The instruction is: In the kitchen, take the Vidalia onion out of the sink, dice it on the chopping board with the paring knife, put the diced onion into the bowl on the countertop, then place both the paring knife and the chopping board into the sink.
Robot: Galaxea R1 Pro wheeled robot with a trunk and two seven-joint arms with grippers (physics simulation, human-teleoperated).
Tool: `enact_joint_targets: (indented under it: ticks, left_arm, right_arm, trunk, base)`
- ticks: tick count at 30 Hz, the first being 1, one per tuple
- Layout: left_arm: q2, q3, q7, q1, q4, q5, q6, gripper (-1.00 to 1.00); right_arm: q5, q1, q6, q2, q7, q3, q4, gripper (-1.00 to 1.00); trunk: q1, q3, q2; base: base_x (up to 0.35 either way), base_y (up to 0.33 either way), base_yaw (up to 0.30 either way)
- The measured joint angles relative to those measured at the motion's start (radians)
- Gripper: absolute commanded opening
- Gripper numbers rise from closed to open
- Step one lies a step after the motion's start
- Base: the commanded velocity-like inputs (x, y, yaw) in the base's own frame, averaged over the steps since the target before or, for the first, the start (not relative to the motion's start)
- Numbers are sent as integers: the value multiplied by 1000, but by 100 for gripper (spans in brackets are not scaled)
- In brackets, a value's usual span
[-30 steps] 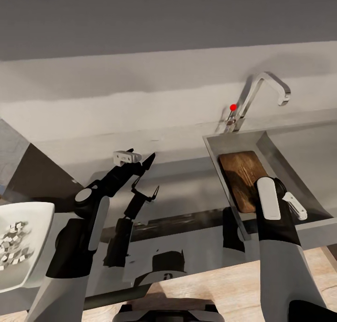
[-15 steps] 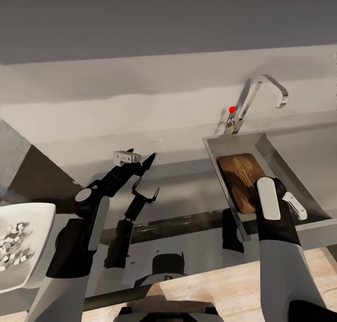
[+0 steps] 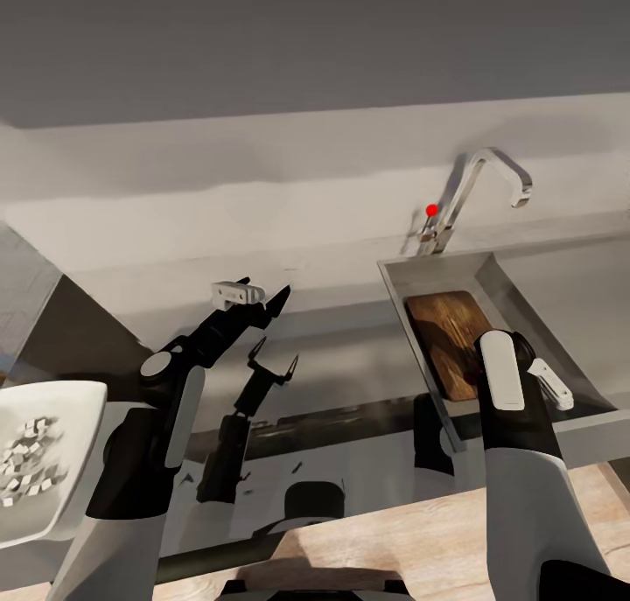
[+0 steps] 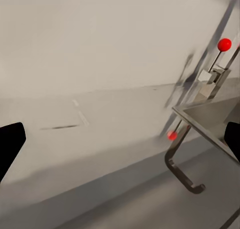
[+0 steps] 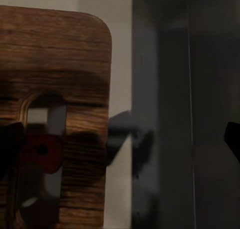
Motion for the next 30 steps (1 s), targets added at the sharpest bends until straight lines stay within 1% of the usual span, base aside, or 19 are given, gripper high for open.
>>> enact_joint_targets:
  ticks: [4, 10, 11, 14, 17, 22, 23, 25, 26, 27, 30]
  left_arm:
    - [0, 0, 0, 0, 0, 0, 0, 100]
    - [0, 0, 0, 0, 0, 0, 0, 100]
    - [0, 0, 0, 0, 0, 0, 0, 100]
    - [0, 0, 0, 0, 0, 0, 0, 100]
    - [-1, 0, 0, 0, 0, 0, 0, 100]
    - [-2, 0, 0, 0, 0, 0, 0, 100]
    - [-3, 0, 0, 0, 0, 0, 0, 100]
    - [-4, 0, 0, 0, 0, 0, 0, 100]
    - [-4, 0, 0, 1, 0, 0, 0, 100]
    - [-4, -1, 0, 0, 0, 0, 0, 100]
    - [-4, -1, 0, 1, 0, 0, 0, 100]
  right_arm:
    - [-4, 0, -1, 0, 5, 1, 0, 100]
    - [-6, 0, 3, 0, 53, 5, 0, 100]
    - [-6, 0, 7, 0, 72, 16, 0, 100]
    - [-7, 0, 8, 0, 81, 28, 0, 100]
    - [-9, 0, 10, 0, 95, 48, 0, 100]
    - [-9, 0, 13, 0, 169, 69, -1, 100]
    - [-10, 0, 16, 0, 220, 74, -1, 100]
    - [-10, 0, 22, 0, 239, 79, -2, 100]
    - [-10, 0, 29, 0, 249, 83, -2, 100]
    - [-10, 0, 59, 0, 287, 96, -3, 100]
    - [-9, 0, 91, 0, 336, 102, -3, 100]
  trunk:
    - [0, 0, 0]
    - [0, 0, 0]
    - [0, 0, 0]
    - [0, 0, 0]
    - [0, 0, 0]
    - [0, 0, 0]
    - [0, 0, 0]
    - [0, 0, 0]
    - [0, 0, 0]
    - [0, 0, 0]
    - [0, 1, 0]
  base:
    - [0, 0, 0]
    - [0, 0, 0]
    - [0, 0, 0]
    - [0, 0, 0]
    - [0, 0, 0]
    - [0, 0, 0]
    - [0, 0, 0]
    - [0, 0, 0]
    - [0, 0, 0]
    - [0, 0, -13]
    - [0, 0, -44]
